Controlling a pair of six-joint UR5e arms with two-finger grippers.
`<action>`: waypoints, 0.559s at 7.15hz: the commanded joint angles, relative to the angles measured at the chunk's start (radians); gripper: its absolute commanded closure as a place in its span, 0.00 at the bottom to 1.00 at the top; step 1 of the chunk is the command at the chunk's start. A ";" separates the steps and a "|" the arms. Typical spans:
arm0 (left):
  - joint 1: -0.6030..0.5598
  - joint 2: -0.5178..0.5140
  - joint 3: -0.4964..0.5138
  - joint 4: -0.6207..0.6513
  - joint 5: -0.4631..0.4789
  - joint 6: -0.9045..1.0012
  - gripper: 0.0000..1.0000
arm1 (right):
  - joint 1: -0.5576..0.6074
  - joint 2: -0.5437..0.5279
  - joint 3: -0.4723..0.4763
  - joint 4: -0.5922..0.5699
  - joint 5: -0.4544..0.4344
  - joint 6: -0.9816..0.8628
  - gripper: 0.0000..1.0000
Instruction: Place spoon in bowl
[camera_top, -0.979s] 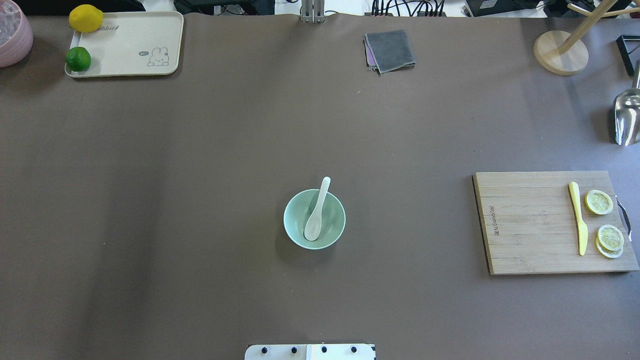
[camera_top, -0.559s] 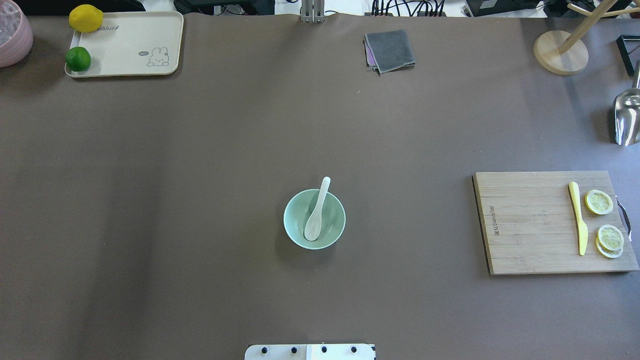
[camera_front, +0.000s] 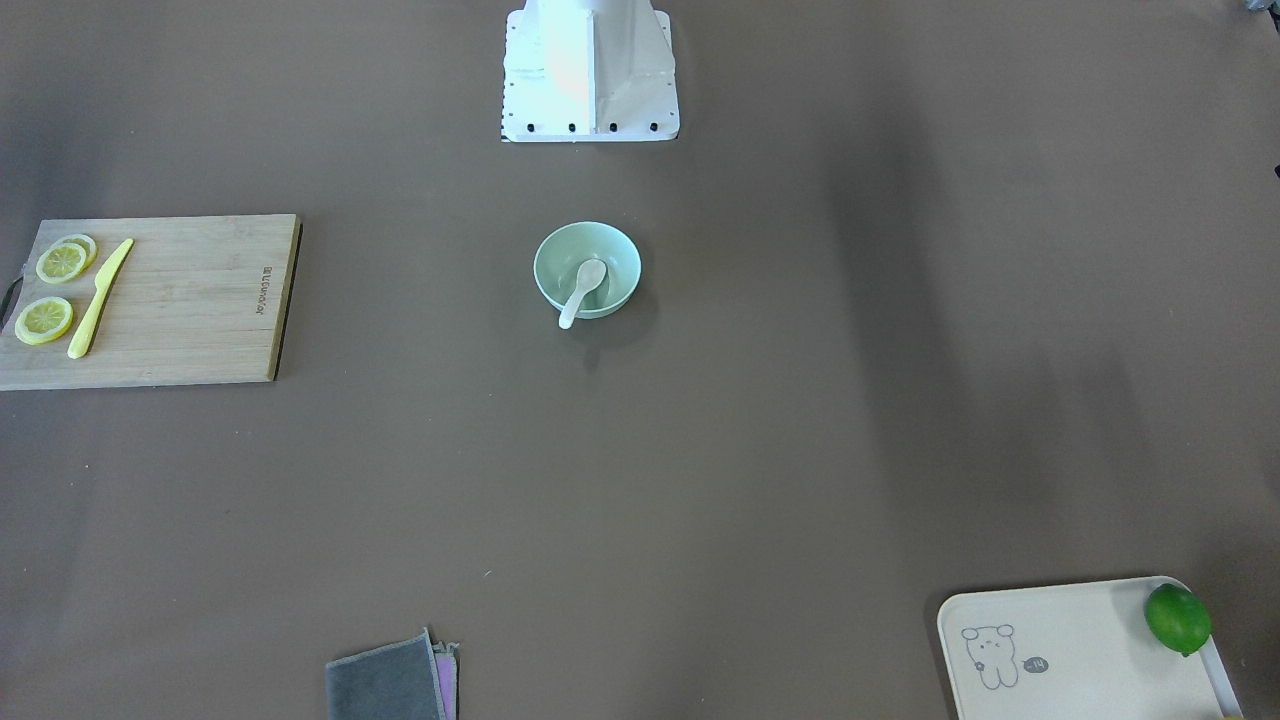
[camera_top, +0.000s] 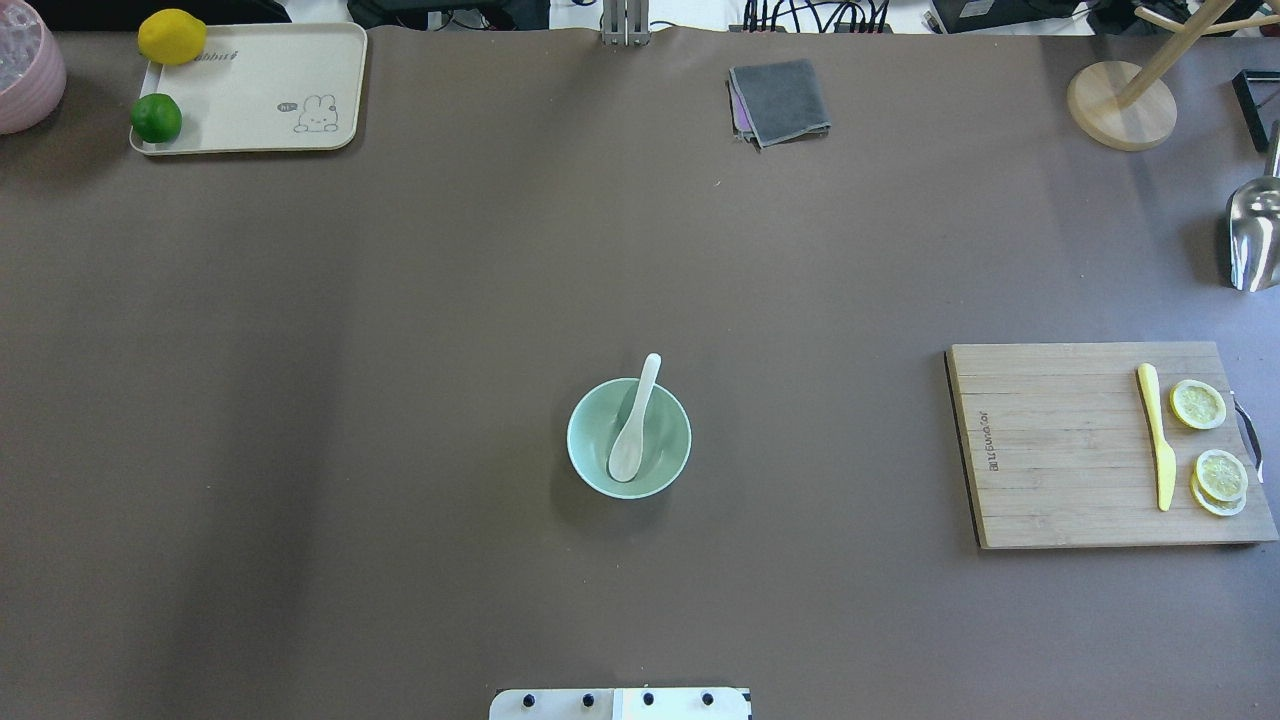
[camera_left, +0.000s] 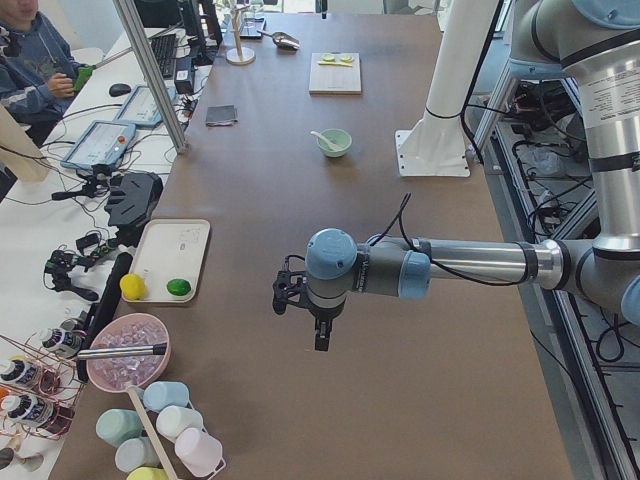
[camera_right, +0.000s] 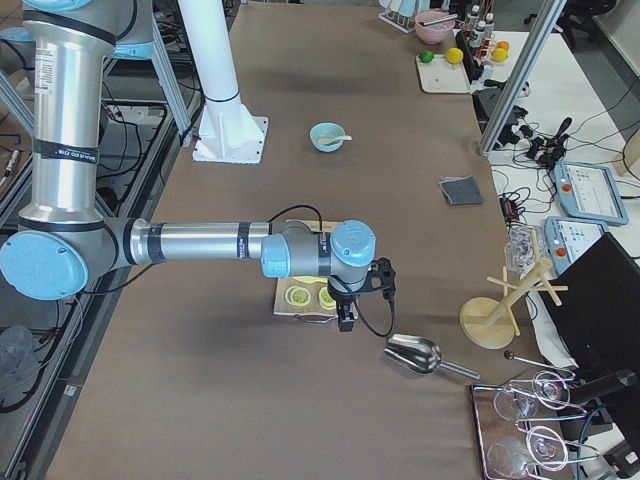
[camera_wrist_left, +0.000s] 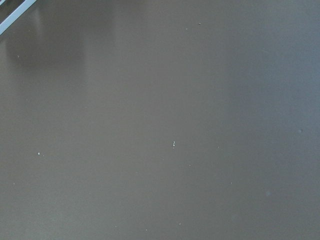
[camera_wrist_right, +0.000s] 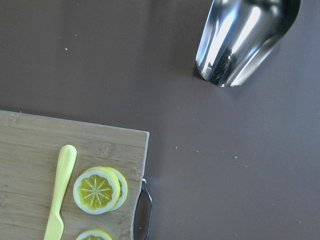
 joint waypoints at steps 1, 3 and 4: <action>0.002 -0.041 0.014 -0.004 -0.009 -0.002 0.02 | 0.043 -0.027 -0.002 0.002 -0.029 -0.005 0.00; 0.006 -0.043 0.027 -0.002 -0.002 0.001 0.02 | 0.055 -0.026 0.000 0.002 -0.031 -0.005 0.00; 0.006 -0.043 0.034 0.000 0.001 0.000 0.02 | 0.055 -0.017 0.000 0.002 -0.031 -0.003 0.00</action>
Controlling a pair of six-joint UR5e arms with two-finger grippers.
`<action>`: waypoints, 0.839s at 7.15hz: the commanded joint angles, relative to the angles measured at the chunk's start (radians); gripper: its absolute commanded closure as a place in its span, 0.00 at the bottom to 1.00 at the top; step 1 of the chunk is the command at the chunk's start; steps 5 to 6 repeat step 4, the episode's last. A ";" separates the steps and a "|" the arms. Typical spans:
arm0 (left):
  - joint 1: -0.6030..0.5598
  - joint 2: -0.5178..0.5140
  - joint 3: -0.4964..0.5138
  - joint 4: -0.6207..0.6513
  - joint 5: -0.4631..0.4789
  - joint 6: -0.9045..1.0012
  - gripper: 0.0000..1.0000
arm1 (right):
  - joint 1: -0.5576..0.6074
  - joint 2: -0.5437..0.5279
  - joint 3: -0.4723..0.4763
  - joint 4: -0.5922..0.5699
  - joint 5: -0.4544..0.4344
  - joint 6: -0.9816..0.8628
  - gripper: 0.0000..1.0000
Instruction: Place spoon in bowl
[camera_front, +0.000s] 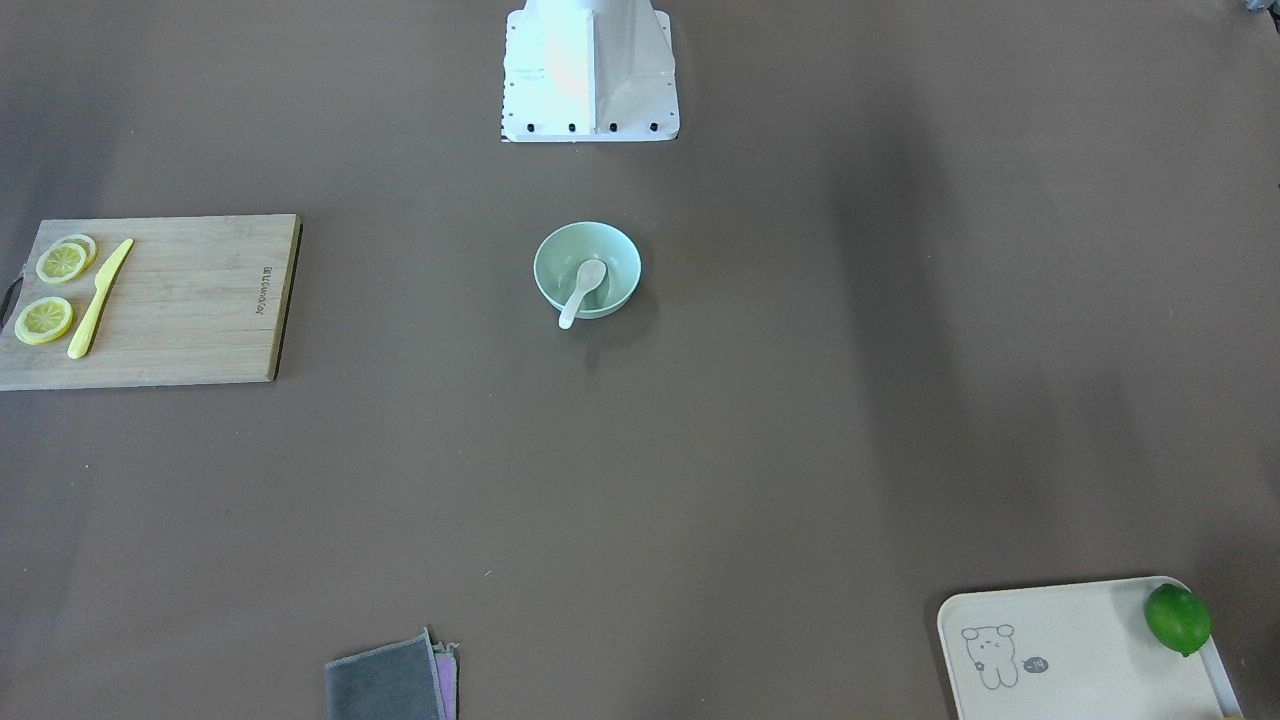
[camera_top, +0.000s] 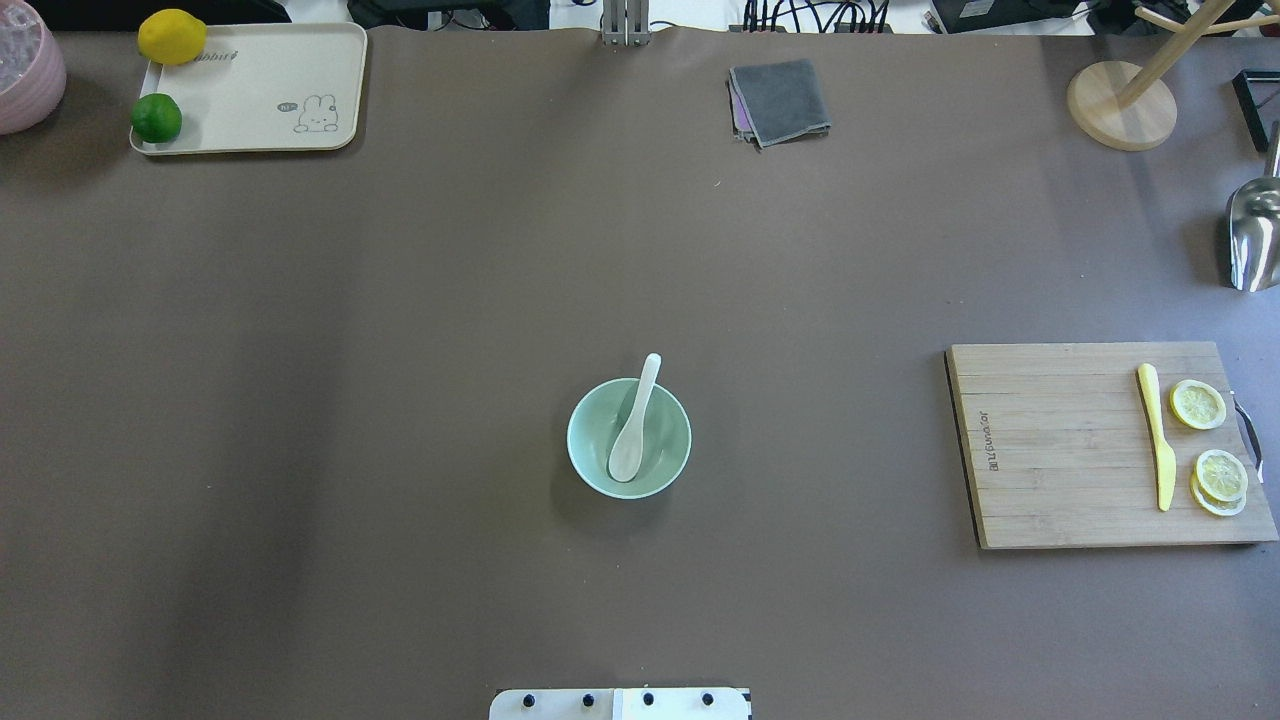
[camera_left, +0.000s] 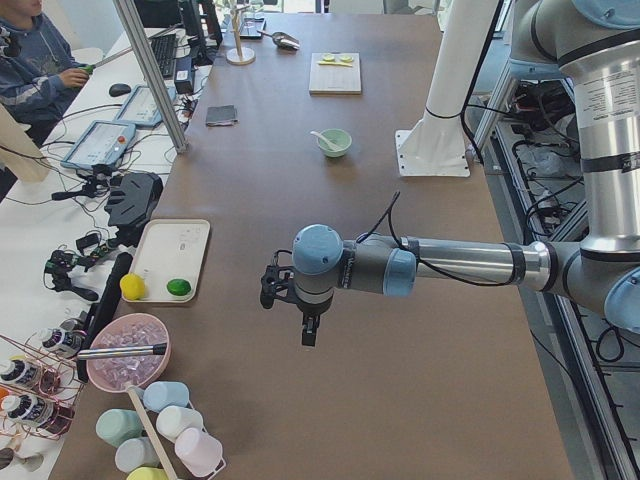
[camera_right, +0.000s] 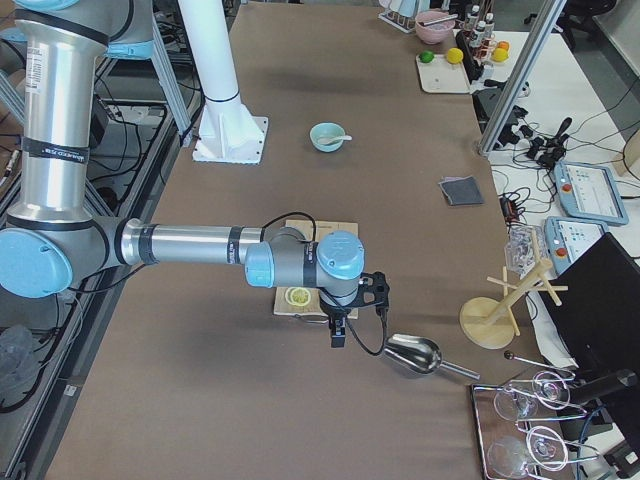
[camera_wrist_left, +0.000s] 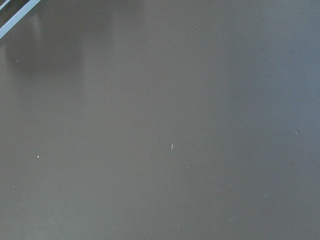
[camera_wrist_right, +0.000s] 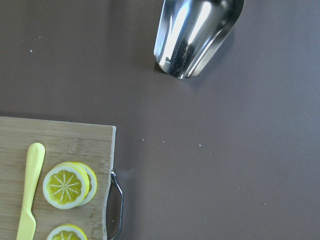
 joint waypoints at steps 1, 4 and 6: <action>0.001 0.004 0.008 0.001 0.006 0.000 0.02 | 0.003 0.007 0.000 0.000 0.001 0.001 0.00; -0.004 0.011 0.000 0.001 0.006 0.001 0.02 | 0.001 0.008 0.001 0.000 0.001 0.001 0.00; -0.004 0.011 0.000 0.001 0.006 0.001 0.02 | 0.001 0.008 0.001 0.000 0.001 0.001 0.00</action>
